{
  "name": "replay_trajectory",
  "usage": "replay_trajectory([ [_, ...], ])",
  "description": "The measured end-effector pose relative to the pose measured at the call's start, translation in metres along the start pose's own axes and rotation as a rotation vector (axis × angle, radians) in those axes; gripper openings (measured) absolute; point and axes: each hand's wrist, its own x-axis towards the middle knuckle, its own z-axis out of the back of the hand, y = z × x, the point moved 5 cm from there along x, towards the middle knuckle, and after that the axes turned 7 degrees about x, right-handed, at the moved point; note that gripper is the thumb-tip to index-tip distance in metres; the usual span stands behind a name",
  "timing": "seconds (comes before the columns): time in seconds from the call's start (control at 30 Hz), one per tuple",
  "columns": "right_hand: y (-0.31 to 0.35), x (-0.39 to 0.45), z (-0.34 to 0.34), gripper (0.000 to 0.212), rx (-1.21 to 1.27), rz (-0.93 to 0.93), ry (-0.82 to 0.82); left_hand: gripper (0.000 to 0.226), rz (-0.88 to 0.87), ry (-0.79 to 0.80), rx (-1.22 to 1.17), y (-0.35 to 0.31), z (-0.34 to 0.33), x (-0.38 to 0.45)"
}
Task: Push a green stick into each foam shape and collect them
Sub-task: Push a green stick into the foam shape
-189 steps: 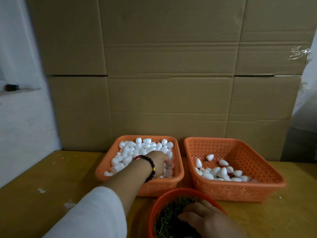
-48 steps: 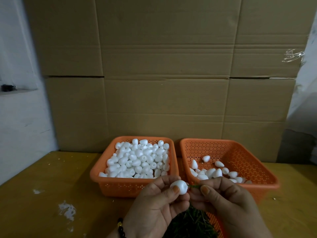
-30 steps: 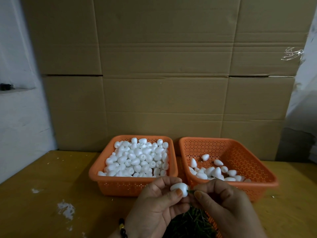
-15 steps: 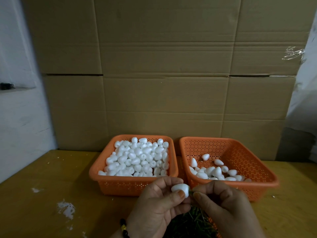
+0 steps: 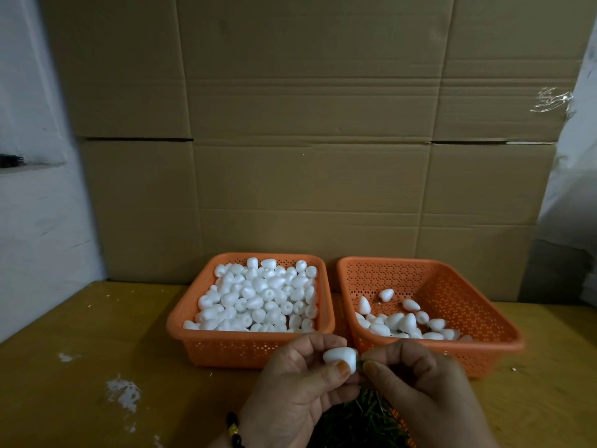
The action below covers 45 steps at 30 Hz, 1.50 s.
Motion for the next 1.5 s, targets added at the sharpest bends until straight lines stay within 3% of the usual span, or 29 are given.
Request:
replay_trajectory([
  [0.3,-0.009,0.003,-0.003,0.03,0.117,-0.005,0.047,0.049,-0.022,-0.047,0.076,-0.001,0.003,0.002],
  [0.4,-0.015,0.004,-0.005,0.027,0.179,-0.042,0.069,0.045,-0.062,-0.071,0.14,-0.003,0.005,0.002],
  [0.67,-0.018,0.005,-0.008,0.052,0.054,0.058,0.095,0.037,-0.182,-0.038,0.322,-0.009,0.004,-0.001],
  [0.93,-0.018,0.005,-0.008,0.057,0.012,0.104,0.099,0.044,-0.219,-0.08,0.383,-0.011,0.005,-0.001],
  [1.2,-0.018,0.004,-0.007,0.065,-0.016,0.134,0.057,0.032,0.021,-0.091,-0.058,-0.007,0.005,0.0],
  [1.33,-0.016,0.004,-0.007,0.064,0.0,0.15,0.035,0.038,0.091,-0.096,-0.199,-0.008,0.002,-0.002],
  [1.5,-0.012,0.002,-0.005,0.063,-0.023,0.175,-0.024,0.03,0.208,-0.077,-0.311,0.001,-0.001,-0.003],
])
